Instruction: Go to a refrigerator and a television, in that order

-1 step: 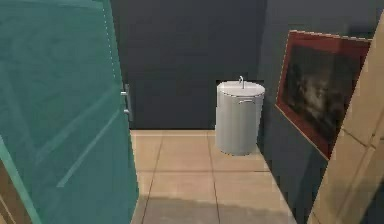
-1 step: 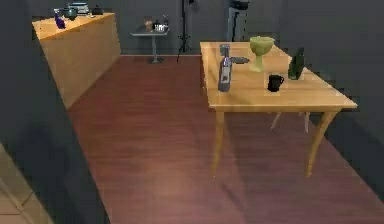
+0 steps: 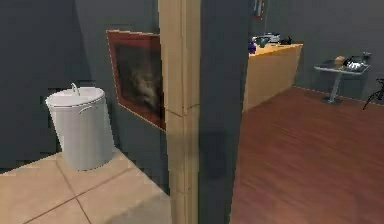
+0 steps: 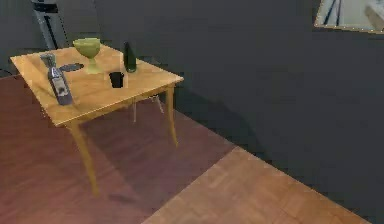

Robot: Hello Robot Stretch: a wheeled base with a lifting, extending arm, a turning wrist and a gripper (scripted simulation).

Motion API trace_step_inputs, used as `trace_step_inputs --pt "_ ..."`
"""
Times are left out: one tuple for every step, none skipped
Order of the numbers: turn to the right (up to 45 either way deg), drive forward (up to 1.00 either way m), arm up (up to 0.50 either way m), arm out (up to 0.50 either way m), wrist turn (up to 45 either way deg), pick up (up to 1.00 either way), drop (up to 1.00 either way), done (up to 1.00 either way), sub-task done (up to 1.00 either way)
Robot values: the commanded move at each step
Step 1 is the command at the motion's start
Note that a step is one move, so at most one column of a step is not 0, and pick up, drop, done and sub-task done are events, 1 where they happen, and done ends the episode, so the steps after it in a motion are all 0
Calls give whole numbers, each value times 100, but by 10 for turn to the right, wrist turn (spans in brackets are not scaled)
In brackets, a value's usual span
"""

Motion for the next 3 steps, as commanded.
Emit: trace_step_inputs --pt "390 0 0 0 0 0 0 0 0" --pt "0 65 0 0 0 0 0 0 0" --pt "210 0 0 0 0 0 0 0 0"
